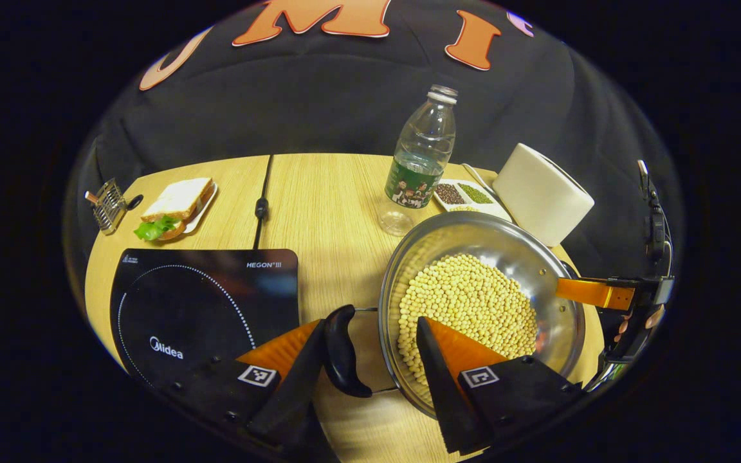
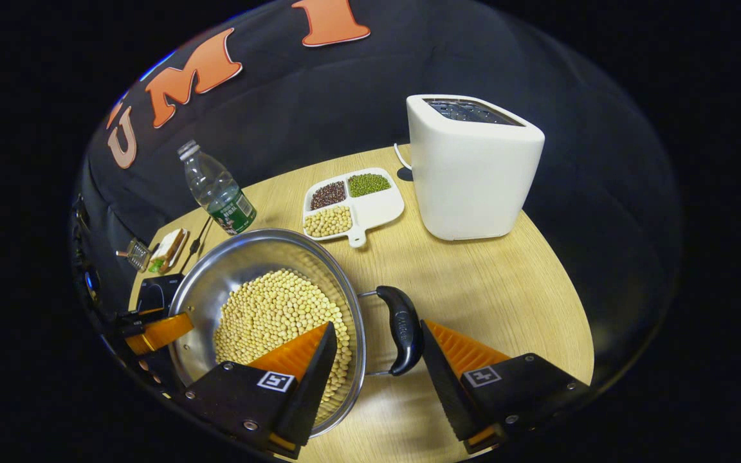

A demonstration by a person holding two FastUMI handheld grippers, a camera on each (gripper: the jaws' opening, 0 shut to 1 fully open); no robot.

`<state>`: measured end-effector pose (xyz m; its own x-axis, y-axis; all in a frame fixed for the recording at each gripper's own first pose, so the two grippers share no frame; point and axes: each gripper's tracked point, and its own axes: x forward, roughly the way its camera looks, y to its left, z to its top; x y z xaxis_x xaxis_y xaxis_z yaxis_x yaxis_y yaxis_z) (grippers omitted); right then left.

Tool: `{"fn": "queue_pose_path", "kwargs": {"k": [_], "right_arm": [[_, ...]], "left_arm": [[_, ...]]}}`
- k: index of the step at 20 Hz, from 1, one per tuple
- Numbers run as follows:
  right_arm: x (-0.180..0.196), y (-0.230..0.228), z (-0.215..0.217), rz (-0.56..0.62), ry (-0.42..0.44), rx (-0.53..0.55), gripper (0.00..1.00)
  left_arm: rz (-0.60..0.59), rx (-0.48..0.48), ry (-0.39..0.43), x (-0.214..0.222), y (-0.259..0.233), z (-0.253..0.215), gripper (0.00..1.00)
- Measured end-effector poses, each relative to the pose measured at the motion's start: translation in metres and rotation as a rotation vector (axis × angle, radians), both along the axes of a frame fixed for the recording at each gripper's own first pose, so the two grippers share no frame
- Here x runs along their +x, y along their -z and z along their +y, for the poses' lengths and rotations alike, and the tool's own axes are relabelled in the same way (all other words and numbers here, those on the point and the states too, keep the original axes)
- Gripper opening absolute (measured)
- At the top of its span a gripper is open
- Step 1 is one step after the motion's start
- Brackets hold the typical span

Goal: First push the handle of the pot to place it horizontally, then grasp the pot with both hands and set it on the induction cooktop.

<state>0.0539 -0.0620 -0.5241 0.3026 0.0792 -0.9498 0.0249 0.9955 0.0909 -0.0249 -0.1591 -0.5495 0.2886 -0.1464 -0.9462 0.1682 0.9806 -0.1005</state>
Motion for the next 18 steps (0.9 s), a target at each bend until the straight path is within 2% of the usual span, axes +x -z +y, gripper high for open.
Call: {"fn": "queue_pose_path", "kwargs": {"k": [2,4,7,10,18], "right_arm": [[0.001,0.006,-0.002,-0.005,-0.023,-0.03,0.81],[-0.001,0.012,-0.014,-0.004,-0.04,-0.102,0.81],[-0.001,0.016,-0.012,-0.009,-0.053,-0.116,0.81],[-0.004,0.021,-0.01,0.014,-0.025,-0.117,0.72],[-0.007,0.02,-0.022,0.007,0.031,-0.131,0.65]], "left_arm": [[-0.047,0.055,0.033,0.012,0.008,0.006,0.89],[-0.067,0.093,0.052,0.017,0.014,0.007,0.82],[-0.089,0.145,0.07,0.02,0.02,0.009,0.8],[-0.108,0.179,0.066,0.026,0.023,0.009,0.8],[-0.165,0.162,0.113,0.035,0.03,-0.01,0.8]]}}
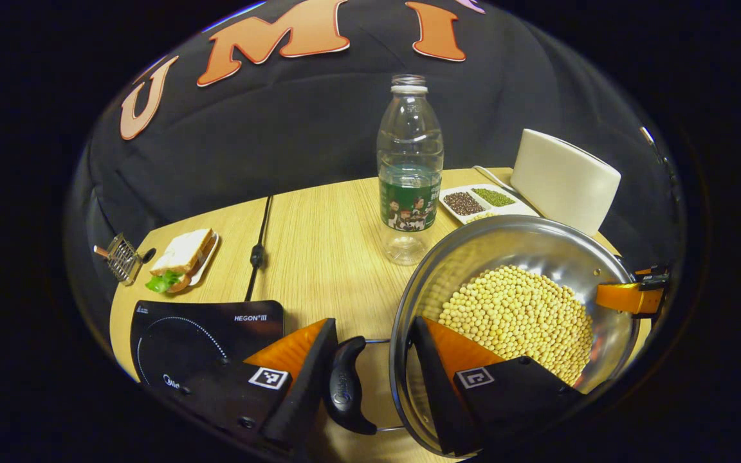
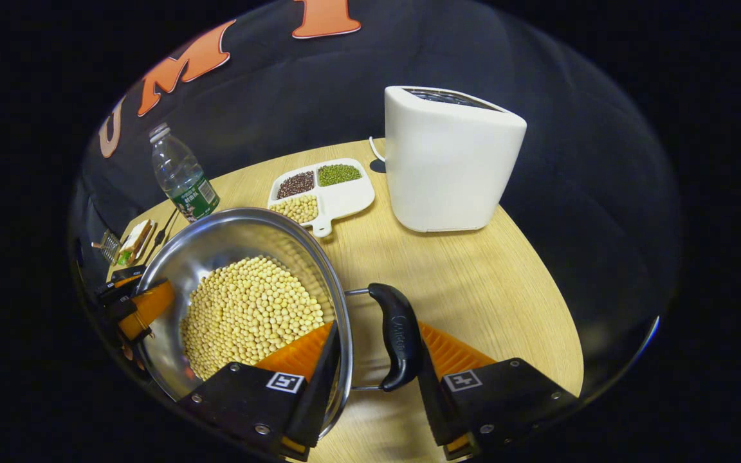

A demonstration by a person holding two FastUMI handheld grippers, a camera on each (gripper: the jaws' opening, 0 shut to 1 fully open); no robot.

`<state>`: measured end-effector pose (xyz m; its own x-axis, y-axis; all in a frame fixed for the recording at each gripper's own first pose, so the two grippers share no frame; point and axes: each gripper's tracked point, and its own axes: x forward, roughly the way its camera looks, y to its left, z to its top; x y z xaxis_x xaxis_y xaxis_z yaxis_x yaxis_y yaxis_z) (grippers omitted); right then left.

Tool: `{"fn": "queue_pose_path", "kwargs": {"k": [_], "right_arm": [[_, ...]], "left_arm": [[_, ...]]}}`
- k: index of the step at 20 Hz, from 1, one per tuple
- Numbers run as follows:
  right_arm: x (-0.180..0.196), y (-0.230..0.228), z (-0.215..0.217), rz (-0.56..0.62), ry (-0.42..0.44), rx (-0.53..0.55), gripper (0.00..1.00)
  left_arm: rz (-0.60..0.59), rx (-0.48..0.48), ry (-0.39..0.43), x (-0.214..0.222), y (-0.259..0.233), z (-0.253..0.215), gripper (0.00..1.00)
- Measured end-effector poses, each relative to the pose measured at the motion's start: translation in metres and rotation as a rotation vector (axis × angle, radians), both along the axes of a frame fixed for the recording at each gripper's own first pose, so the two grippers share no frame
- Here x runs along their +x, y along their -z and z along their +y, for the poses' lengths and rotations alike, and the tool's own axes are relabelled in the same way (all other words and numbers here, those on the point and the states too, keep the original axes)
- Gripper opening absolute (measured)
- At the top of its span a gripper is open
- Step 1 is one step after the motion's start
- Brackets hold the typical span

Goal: First push the handle of the pot to place it horizontally, then grasp the pot with both hands and set it on the induction cooktop.

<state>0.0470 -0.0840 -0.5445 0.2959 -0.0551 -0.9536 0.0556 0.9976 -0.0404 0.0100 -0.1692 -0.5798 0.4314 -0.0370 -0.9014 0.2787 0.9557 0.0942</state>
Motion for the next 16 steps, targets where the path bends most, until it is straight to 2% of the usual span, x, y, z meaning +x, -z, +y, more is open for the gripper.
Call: {"fn": "queue_pose_path", "kwargs": {"k": [4,6,10,13,14,16], "right_arm": [[-0.002,-0.004,-0.005,-0.005,0.025,-0.015,0.62],[0.001,-0.007,-0.005,-0.027,0.016,-0.034,0.6],[0.003,-0.015,-0.004,-0.063,0.0,-0.054,0.59],[0.002,-0.011,-0.001,-0.039,0.043,-0.011,0.6],[0.0,-0.01,-0.003,-0.04,0.051,-0.005,0.55],[-0.003,-0.012,-0.004,-0.038,0.047,-0.014,0.59]], "left_arm": [[-0.026,0.007,0.015,0.0,-0.003,-0.001,0.78],[-0.039,0.013,0.021,0.001,-0.002,-0.001,0.75],[-0.048,-0.013,-0.009,-0.001,-0.004,0.001,0.77],[-0.038,-0.02,-0.011,-0.004,-0.002,-0.001,0.72],[-0.044,-0.022,-0.016,-0.005,-0.002,-0.002,0.76],[-0.033,-0.008,-0.015,-0.012,0.002,-0.002,0.83]]}}
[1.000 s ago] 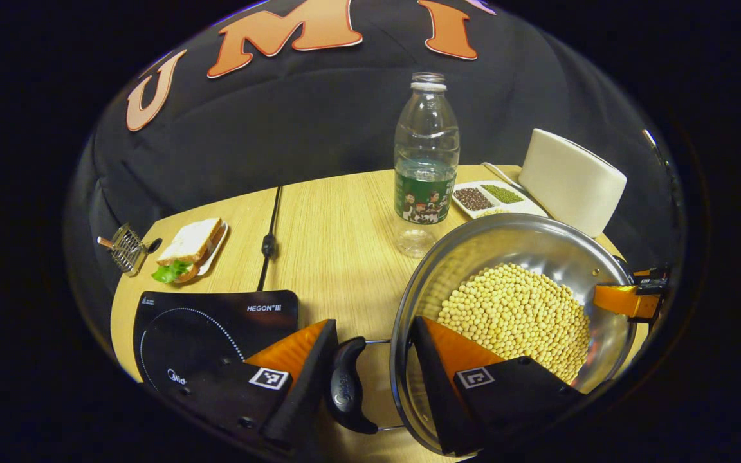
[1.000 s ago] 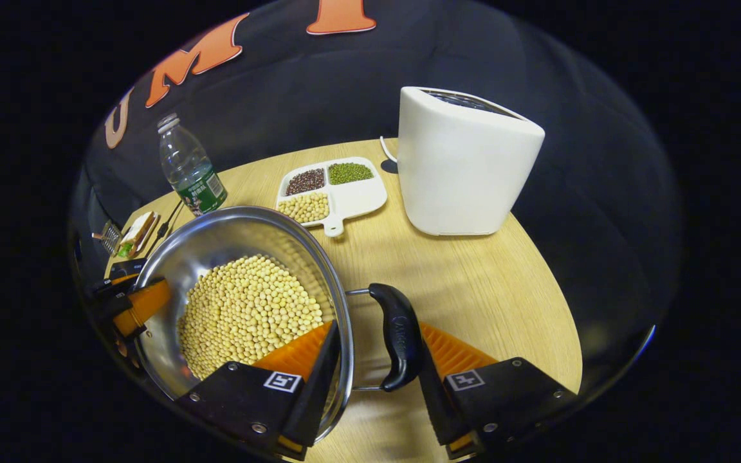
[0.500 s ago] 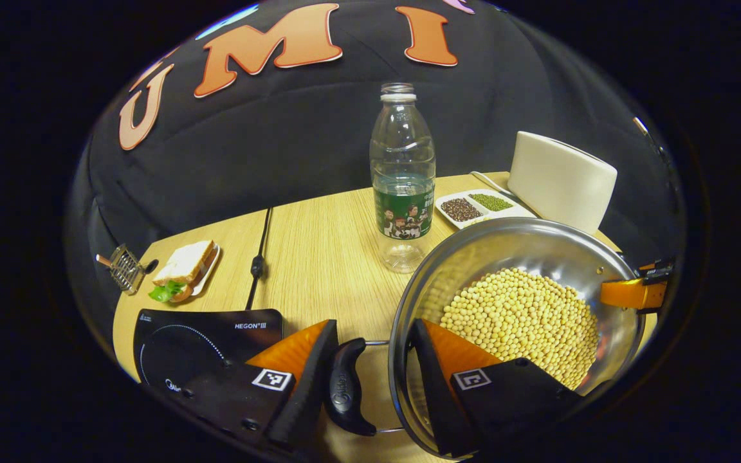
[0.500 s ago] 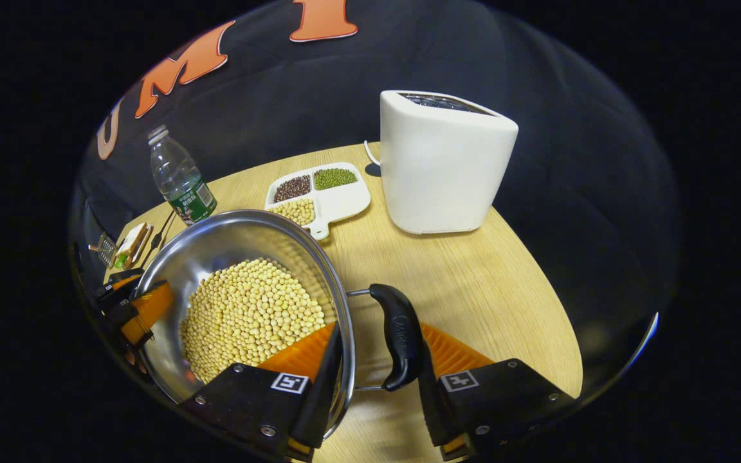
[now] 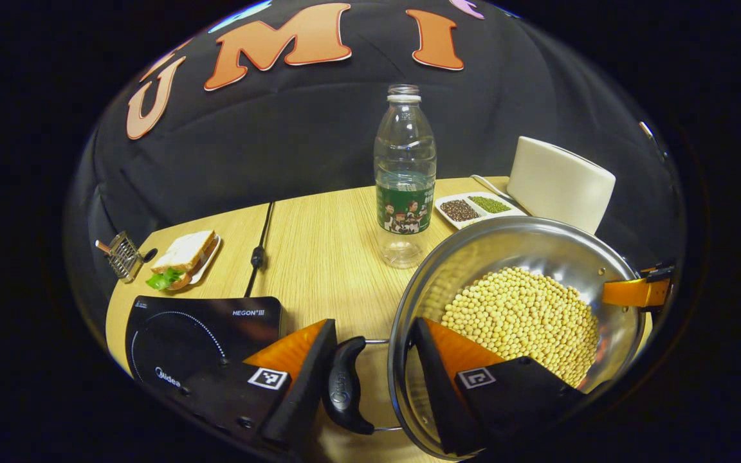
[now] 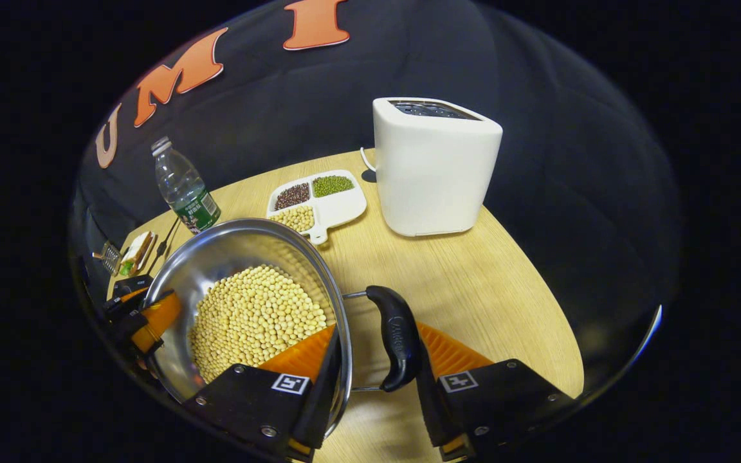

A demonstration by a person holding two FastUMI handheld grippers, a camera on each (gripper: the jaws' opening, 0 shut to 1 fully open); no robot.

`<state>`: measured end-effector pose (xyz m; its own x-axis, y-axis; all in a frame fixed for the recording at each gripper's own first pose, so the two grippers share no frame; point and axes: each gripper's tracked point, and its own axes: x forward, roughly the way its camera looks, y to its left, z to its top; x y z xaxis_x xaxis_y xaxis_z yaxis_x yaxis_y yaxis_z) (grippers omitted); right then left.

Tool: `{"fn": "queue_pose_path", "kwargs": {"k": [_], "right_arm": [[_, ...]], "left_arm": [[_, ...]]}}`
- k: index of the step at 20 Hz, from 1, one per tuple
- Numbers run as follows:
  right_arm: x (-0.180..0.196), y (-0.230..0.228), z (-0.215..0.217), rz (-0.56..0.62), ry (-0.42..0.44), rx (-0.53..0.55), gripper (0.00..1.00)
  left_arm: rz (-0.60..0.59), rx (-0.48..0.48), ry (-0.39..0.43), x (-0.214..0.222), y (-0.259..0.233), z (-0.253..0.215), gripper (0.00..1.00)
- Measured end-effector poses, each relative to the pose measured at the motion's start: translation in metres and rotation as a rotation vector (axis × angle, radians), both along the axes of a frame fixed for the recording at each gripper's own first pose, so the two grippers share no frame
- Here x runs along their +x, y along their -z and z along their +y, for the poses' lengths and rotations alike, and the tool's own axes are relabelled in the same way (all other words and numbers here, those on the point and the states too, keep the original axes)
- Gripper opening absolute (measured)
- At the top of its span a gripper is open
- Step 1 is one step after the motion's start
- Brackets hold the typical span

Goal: First push the handle of the pot to place it horizontally, then grasp the pot with both hands and set it on the induction cooktop.

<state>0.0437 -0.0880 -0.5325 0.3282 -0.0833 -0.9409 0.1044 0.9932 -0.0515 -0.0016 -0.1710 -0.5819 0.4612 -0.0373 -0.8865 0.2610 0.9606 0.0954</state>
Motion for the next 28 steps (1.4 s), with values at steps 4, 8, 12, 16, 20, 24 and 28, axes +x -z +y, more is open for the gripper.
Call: {"fn": "queue_pose_path", "kwargs": {"k": [4,8,12,16,20,24,28], "right_arm": [[-0.004,0.004,0.003,0.017,0.022,0.015,0.59],[-0.011,0.007,-0.002,0.016,0.035,0.023,0.59],[-0.012,0.005,-0.002,0.02,0.046,0.009,0.58],[-0.011,-0.007,0.003,0.002,0.074,0.022,0.58],[-0.001,-0.03,0.016,-0.036,0.057,0.01,0.57],[0.003,-0.047,0.034,-0.06,0.043,0.019,0.53],[0.006,-0.063,0.059,-0.079,0.011,0.025,0.58]], "left_arm": [[-0.019,-0.001,-0.006,-0.002,0.0,-0.004,0.91],[-0.011,-0.003,-0.005,-0.002,-0.001,-0.004,0.83],[-0.023,-0.009,-0.012,0.0,-0.004,-0.004,0.77],[-0.078,0.006,0.003,0.011,-0.024,0.0,0.74],[-0.092,-0.006,-0.03,0.019,-0.046,0.008,0.74],[-0.12,0.0,-0.044,0.023,-0.07,0.024,0.72],[-0.135,0.007,-0.075,0.026,-0.087,0.048,0.74]]}}
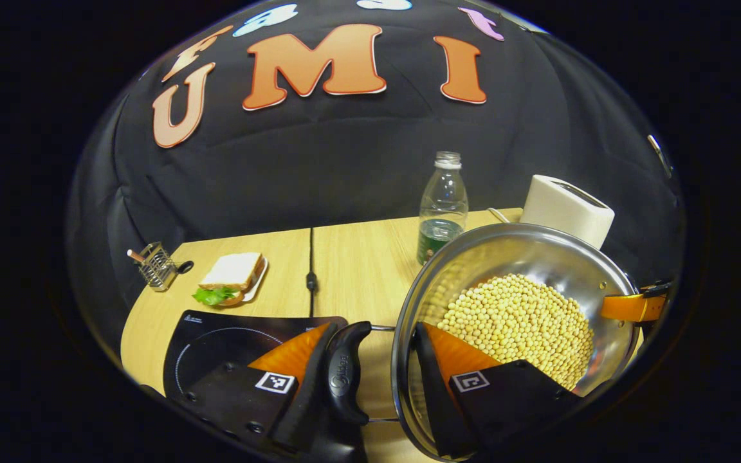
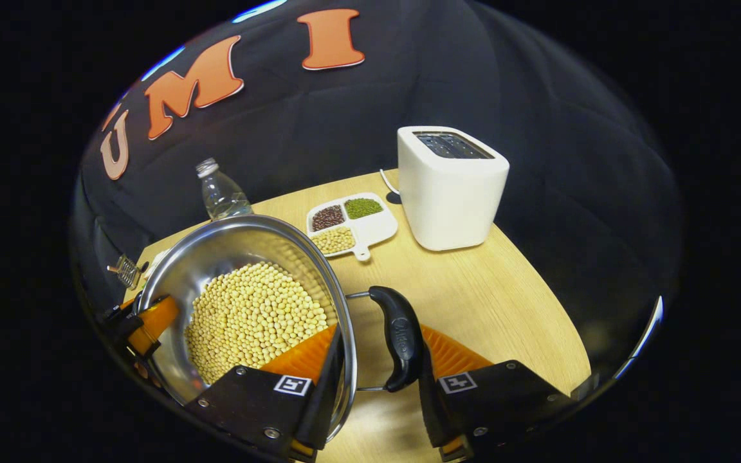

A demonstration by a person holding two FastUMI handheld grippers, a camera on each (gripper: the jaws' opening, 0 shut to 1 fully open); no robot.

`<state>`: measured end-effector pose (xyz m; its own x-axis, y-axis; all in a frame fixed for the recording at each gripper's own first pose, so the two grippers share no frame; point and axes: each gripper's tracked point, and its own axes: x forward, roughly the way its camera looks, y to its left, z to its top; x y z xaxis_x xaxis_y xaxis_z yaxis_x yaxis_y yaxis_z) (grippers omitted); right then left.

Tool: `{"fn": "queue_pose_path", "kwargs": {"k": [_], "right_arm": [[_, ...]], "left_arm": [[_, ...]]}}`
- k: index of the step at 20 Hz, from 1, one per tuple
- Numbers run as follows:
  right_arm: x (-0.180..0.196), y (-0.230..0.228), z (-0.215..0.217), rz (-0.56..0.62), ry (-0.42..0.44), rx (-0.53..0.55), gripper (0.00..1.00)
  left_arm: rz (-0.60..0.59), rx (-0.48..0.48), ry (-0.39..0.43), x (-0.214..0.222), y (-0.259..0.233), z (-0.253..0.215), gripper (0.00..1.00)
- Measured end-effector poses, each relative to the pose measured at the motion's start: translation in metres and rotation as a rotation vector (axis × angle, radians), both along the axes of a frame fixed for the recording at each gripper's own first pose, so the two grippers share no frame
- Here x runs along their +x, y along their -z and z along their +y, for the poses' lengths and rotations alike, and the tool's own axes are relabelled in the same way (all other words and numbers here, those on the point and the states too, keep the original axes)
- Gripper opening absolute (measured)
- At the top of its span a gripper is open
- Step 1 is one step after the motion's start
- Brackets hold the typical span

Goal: First push the handle of the pot to place it horizontally, then grasp the pot with both hands and set it on the induction cooktop.

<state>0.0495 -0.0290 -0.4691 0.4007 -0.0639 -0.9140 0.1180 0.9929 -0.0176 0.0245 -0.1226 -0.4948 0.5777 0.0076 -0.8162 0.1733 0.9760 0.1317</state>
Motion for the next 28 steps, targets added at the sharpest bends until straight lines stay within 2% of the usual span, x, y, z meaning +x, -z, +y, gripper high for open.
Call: {"fn": "queue_pose_path", "kwargs": {"k": [1,2,6,7,8,21,24,25,28], "right_arm": [[0.001,-0.002,0.007,-0.006,-0.01,0.001,0.53],[0.002,-0.005,0.015,-0.008,-0.019,0.006,0.58],[0.008,-0.015,0.047,-0.024,-0.055,0.026,0.58],[0.01,-0.019,0.057,-0.03,-0.065,0.029,0.53],[0.009,-0.024,0.067,-0.036,-0.076,0.033,0.58],[0.003,-0.043,0.202,-0.051,-0.223,0.09,0.58],[-0.001,-0.045,0.228,-0.051,-0.246,0.099,0.58],[0.0,-0.044,0.236,-0.051,-0.254,0.101,0.58],[0.0,-0.04,0.255,-0.053,-0.262,0.115,0.57]], "left_arm": [[-0.001,0.001,-0.01,0.0,-0.004,0.007,0.74],[-0.005,0.007,-0.019,-0.002,-0.011,0.015,0.72],[-0.029,0.026,-0.054,-0.004,-0.035,0.045,0.74],[-0.037,0.029,-0.065,-0.004,-0.043,0.054,0.72],[-0.043,0.031,-0.075,-0.005,-0.049,0.065,0.72],[-0.071,0.107,-0.209,-0.023,-0.109,0.195,0.74],[-0.072,0.112,-0.24,-0.03,-0.115,0.226,0.74],[-0.072,0.115,-0.247,-0.031,-0.117,0.232,0.71],[-0.076,0.127,-0.262,-0.03,-0.121,0.251,0.74]]}}
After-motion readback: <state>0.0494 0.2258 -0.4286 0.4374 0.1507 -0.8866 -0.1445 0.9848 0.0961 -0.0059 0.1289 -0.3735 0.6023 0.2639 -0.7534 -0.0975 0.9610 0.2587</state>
